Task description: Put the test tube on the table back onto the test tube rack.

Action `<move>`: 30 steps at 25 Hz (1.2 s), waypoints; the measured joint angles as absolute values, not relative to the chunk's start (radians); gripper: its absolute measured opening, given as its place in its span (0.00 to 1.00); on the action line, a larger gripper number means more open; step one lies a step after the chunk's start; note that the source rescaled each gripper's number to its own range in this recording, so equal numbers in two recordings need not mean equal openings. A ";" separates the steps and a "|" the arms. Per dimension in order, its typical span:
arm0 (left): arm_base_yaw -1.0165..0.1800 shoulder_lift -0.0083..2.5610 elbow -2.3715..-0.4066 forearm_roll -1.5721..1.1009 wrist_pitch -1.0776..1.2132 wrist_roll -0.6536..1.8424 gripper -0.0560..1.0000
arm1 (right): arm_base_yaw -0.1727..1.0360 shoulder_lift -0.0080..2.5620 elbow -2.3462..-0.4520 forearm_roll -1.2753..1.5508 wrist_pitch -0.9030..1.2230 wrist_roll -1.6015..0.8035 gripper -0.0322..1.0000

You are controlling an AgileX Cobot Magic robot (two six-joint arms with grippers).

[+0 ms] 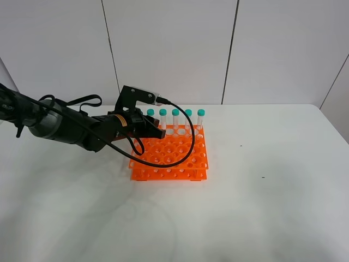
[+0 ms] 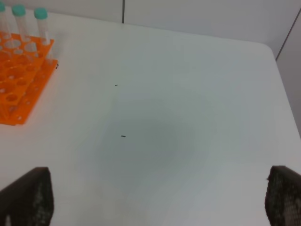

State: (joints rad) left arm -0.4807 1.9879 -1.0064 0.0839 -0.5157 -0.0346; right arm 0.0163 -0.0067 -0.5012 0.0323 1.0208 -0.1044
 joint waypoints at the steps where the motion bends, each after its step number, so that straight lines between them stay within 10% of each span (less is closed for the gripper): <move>1: -0.481 1.982 -1.006 0.084 -0.513 -0.035 0.37 | 0.016 -0.007 -0.501 0.032 1.021 -0.104 1.00; 16: -0.481 1.635 -1.008 0.085 -0.353 -0.035 0.46 | 0.016 -0.007 -0.501 0.032 1.021 -0.104 1.00; 21: -0.481 1.510 -1.090 0.085 0.041 -0.035 0.73 | 0.016 -0.007 -0.501 0.032 1.021 -0.104 1.00; 30: -0.457 1.643 -1.432 0.085 0.716 -0.035 0.77 | 0.016 -0.007 -0.501 0.032 1.021 -0.104 1.00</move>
State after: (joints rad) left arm -0.4567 1.6433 -1.4320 0.0847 0.7155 -0.0349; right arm 0.0163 -0.0067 -0.5012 0.0323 1.0208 -0.1044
